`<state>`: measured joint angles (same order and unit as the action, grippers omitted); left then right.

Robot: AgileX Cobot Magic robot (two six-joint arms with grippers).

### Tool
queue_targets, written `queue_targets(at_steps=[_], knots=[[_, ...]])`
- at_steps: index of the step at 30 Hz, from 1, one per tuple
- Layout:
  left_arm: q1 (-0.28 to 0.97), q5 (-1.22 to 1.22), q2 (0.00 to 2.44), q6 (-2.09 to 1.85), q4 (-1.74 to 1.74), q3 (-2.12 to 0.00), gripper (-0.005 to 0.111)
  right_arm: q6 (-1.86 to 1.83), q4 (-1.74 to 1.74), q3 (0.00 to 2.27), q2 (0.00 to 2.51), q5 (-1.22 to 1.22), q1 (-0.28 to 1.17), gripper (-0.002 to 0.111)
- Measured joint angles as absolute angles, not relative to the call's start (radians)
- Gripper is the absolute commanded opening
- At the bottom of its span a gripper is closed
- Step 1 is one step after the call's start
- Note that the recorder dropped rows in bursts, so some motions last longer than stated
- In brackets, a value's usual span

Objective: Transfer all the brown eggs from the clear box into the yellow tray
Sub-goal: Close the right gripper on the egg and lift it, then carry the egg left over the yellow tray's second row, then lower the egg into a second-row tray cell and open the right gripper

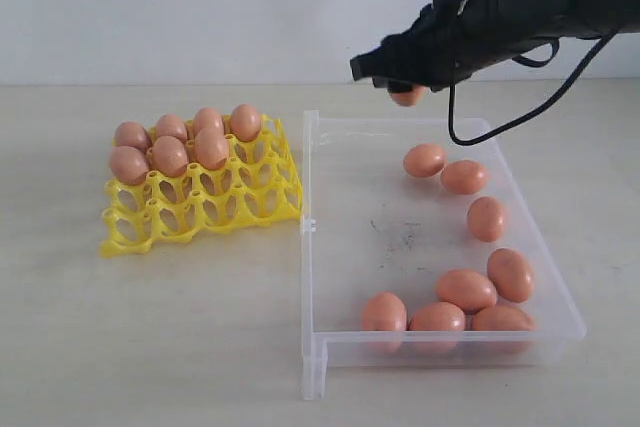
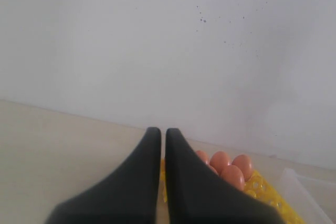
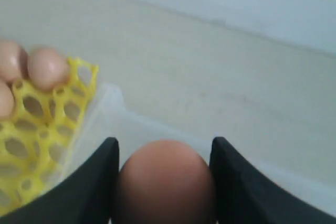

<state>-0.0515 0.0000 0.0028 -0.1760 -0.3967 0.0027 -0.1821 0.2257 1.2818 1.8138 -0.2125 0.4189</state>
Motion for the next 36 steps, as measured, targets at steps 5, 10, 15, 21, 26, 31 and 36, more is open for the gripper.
queue_targets(at_steps=[5, 10, 15, 21, 26, 31, 36], knots=[[-0.051, 0.0, 0.003, -0.176, -0.397, 0.003, 0.004, -0.182, 0.234, 1.21, 1.807, 0.098, 0.501, 0.0], [-0.051, 0.0, 0.003, -0.176, -0.397, 0.003, 0.004, -0.142, 0.173, 1.136, 1.852, 0.455, 0.579, 0.0], [-0.051, 0.0, 0.003, -0.176, -0.397, 0.003, 0.004, 0.119, -0.051, 1.113, 1.953, 0.757, 0.583, 0.0], [-0.051, 0.0, 0.003, -0.176, -0.397, 0.003, 0.004, 0.407, -0.367, 1.171, 2.123, 0.949, 0.538, 0.0], [-0.051, 0.0, 0.003, -0.176, -0.397, 0.003, 0.004, 0.577, -0.621, 1.316, 2.247, 0.916, 0.523, 0.0], [-0.051, 0.0, 0.003, -0.176, -0.397, 0.003, 0.004, 0.698, -0.739, 1.432, 2.313, 0.872, 0.523, 0.0], [-0.051, 0.0, 0.003, -0.176, -0.397, 0.003, 0.004, 0.721, -0.762, 1.493, 2.352, 0.813, 0.523, 0.0]])
